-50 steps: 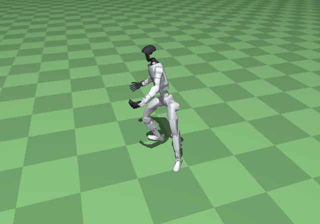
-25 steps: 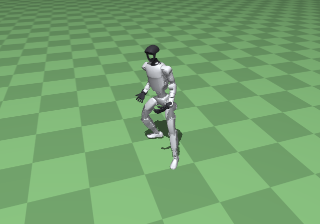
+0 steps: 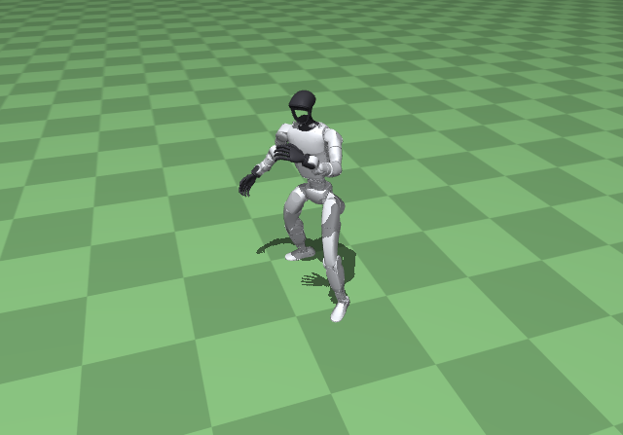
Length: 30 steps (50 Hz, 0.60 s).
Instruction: Kungfu
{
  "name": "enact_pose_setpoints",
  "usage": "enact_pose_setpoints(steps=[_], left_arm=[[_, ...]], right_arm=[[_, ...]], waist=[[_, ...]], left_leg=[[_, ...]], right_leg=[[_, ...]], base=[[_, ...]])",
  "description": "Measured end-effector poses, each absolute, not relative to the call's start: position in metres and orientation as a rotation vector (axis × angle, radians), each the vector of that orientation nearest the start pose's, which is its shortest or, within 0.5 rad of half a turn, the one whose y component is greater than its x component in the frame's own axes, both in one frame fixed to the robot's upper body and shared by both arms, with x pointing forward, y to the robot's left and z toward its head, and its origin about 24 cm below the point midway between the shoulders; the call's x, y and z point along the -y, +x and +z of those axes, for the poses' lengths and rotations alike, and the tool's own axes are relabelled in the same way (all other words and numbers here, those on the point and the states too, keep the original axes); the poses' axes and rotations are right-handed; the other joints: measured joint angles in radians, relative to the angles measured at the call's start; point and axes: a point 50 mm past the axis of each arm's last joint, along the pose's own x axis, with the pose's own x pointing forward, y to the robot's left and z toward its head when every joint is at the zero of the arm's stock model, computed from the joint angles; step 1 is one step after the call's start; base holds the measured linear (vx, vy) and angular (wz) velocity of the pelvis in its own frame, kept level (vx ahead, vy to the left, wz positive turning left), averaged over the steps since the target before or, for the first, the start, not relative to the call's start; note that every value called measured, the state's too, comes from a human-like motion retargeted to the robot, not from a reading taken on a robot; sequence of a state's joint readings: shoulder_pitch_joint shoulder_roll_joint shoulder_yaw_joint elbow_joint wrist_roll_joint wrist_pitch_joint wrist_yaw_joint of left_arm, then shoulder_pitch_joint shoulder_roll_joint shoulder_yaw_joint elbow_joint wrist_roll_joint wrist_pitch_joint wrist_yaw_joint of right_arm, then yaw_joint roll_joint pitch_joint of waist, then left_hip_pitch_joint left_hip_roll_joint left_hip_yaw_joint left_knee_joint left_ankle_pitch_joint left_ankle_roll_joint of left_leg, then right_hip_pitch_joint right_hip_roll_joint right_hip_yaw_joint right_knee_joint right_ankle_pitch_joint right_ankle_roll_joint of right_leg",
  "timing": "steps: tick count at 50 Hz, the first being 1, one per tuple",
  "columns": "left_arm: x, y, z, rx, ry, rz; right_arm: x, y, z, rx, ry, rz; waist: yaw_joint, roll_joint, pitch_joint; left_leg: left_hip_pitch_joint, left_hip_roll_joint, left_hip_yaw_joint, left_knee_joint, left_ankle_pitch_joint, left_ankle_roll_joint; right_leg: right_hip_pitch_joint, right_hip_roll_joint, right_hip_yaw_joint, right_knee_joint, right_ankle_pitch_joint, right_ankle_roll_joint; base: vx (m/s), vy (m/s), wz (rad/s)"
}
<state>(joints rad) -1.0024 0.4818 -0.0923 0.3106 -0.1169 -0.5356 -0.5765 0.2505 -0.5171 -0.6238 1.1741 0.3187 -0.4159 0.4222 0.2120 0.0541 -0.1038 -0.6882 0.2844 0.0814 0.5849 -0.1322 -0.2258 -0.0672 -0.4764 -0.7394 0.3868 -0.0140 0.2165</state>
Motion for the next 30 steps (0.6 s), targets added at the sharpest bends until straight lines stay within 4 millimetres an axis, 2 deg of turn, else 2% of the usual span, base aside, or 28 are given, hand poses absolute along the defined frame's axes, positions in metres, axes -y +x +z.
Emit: enact_pose_setpoints(steps=[3,5,7,9,11,13,15,17,20,22,25,27,30], left_arm=[[-0.131,0.314,0.337,1.141,0.761,-0.628],[-0.138,0.311,0.347,1.156,0.783,-0.588],[-0.148,0.308,0.352,1.165,0.779,-0.551],[-0.159,0.304,0.357,1.177,0.777,-0.519],[-0.17,0.3,0.36,1.184,0.775,-0.481],[-0.18,0.298,0.359,1.184,0.778,-0.44],[-0.19,0.297,0.355,1.167,0.79,-0.394],[-0.2,0.298,0.347,1.129,0.793,-0.357],[-0.215,0.302,0.331,1.065,0.752,-0.311],[-0.223,0.306,0.32,1.03,0.686,-0.287],[-0.232,0.311,0.302,0.987,0.573,-0.258],[-0.241,0.313,0.291,0.954,0.516,-0.225],[-0.259,0.313,0.275,0.902,0.464,-0.144]], right_arm=[[0.35,0.06,-0.104,-0.568,0.279,-0.661],[0.303,0.101,-0.124,-0.562,0.463,-0.597],[0.245,0.138,-0.136,-0.598,0.612,-0.396],[0.189,0.175,-0.132,-0.63,0.711,-0.079],[0.144,0.203,-0.117,-0.637,0.723,0.282],[0.107,0.223,-0.1,-0.629,0.642,0.56],[0.082,0.24,-0.084,-0.587,0.528,0.715],[0.068,0.253,-0.071,-0.545,0.459,0.778],[0.055,0.266,-0.055,-0.475,0.446,0.829],[0.058,0.273,-0.045,-0.406,0.424,0.834],[0.074,0.291,-0.024,-0.265,0.335,0.819],[0.084,0.306,-0.001,-0.143,0.265,0.822],[0.089,0.328,0.045,0.053,0.185,0.861]], waist=[[0.054,-0.001,0.008],[0.075,0.0,0.023],[0.088,0.001,0.035],[0.109,-0.003,0.046],[0.136,-0.008,0.059],[0.158,-0.003,0.071],[0.166,0.008,0.082],[0.153,0.014,0.085],[0.113,0.019,0.089],[0.095,0.015,0.088],[0.069,0.007,0.085],[0.046,0.007,0.085],[0.021,0.014,0.078]], left_leg=[[-0.006,-0.012,0.02,0.074,-0.087,0.049],[-0.006,-0.024,0.029,0.115,-0.138,0.078],[-0.009,-0.042,0.036,0.141,-0.179,0.102],[-0.021,-0.055,0.047,0.165,-0.212,0.118],[-0.028,-0.059,0.069,0.178,-0.236,0.131],[-0.026,-0.057,0.088,0.18,-0.247,0.141],[-0.023,-0.052,0.094,0.179,-0.253,0.149],[-0.02,-0.048,0.097,0.175,-0.252,0.155],[-0.011,-0.052,0.097,0.16,-0.243,0.164],[-0.003,-0.052,0.101,0.149,-0.237,0.167],[0.009,-0.05,0.108,0.136,-0.232,0.166],[0.023,-0.051,0.11,0.122,-0.229,0.165],[0.04,-0.039,0.115,0.105,-0.226,0.156]], right_leg=[[0.03,-0.003,0.001,-0.062,0.045,-0.015],[0.05,-0.001,0.007,-0.108,0.079,-0.041],[0.064,-0.009,-0.012,-0.153,0.115,-0.07],[0.06,-0.023,-0.037,-0.189,0.15,-0.091],[0.044,-0.04,-0.054,-0.212,0.183,-0.11],[0.031,-0.049,-0.074,-0.228,0.208,-0.148],[0.026,-0.043,-0.089,-0.243,0.223,-0.213],[0.018,-0.028,-0.066,-0.258,0.227,-0.255],[-0.004,-0.006,0.017,-0.272,0.241,-0.319],[-0.016,-0.002,0.038,-0.266,0.253,-0.356],[-0.024,0.0,0.031,-0.262,0.24,-0.36],[-0.045,0.01,0.092,-0.243,0.242,-0.39],[-0.063,0.001,0.084,-0.206,0.217,-0.405]], base=[[0.54,0.42,-0.27],[0.31,0.26,-0.3],[0.3,0.29,-0.28],[0.15,0.2,-0.46],[0.14,0.15,-0.61],[0.1,0.12,-0.54],[0.09,0.09,-0.35],[0.13,0.05,-0.06],[0.13,-0.01,0.17],[0.1,-0.07,0.01],[0.02,-0.1,-0.06],[-0.09,-0.1,-0.09],[-0.13,-0.07,-0.3]])
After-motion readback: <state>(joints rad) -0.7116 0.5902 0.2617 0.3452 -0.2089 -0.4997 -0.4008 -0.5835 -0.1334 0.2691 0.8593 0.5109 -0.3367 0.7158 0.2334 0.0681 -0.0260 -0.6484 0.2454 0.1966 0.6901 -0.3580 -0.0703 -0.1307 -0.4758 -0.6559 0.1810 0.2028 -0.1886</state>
